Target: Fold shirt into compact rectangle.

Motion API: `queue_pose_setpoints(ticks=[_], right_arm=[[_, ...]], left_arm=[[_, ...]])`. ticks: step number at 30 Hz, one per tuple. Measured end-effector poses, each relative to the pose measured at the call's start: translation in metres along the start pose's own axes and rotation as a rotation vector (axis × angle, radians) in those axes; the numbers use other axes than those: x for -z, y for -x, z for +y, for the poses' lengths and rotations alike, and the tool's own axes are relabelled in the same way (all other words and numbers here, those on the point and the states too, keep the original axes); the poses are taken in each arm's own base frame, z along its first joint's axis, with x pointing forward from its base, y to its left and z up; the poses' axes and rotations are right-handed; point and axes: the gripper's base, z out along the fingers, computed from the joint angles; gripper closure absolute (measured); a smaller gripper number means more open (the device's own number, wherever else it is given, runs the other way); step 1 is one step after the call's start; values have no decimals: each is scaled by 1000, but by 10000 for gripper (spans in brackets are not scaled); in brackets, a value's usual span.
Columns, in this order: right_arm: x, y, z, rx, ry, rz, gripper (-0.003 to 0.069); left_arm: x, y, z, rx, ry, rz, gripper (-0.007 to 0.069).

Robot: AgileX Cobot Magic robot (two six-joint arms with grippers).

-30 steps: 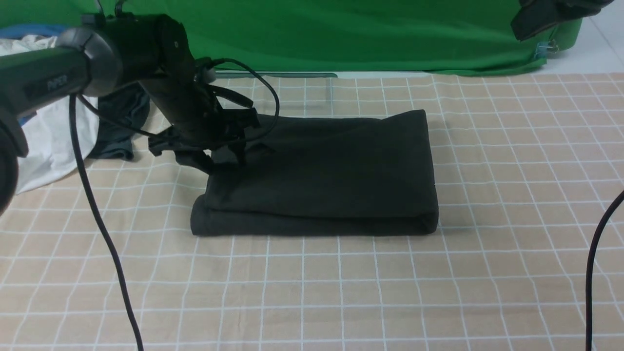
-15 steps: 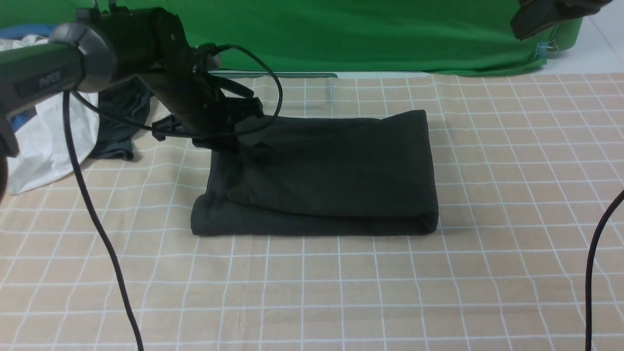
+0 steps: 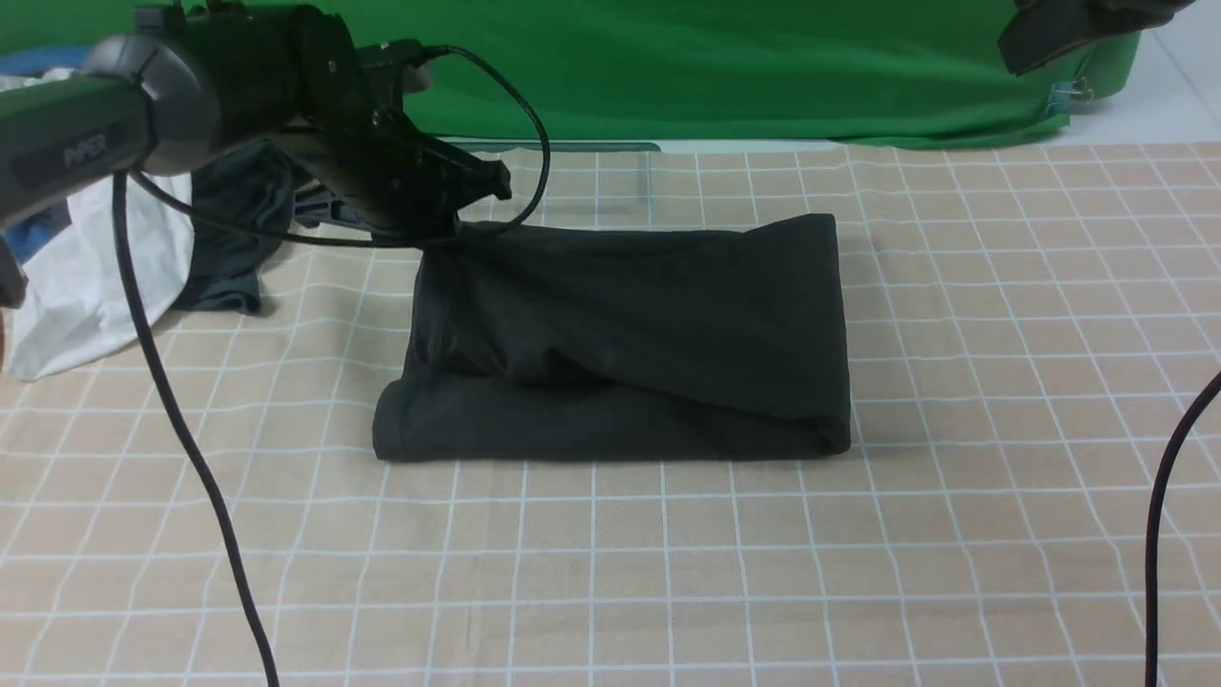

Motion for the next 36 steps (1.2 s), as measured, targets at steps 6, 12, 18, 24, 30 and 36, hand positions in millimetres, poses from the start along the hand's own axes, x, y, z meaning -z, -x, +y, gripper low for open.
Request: queue_pose_setpoints(ticks=[6,12,18,24,30,36], right_arm=[[0,0,0,0,-1,-2,621],[0,0,0,1,-1,-4,621],[0,1,2,-10,27,-8,621],[0,0,5,-21,53,-3,621],[0,0,5,-24,56,-3,621],[0,0,6,-29,58,-3,621]], left_arm=[[-18,-6,5,-2,33,30,577],[-30,-3,9,-47,65,-30,487],[-25,-4,12,-82,103,-6,249],[31,0,11,-62,150,48,365],[66,-26,-11,-44,-85,47,603],[16,-65,-26,-23,-155,116,614]])
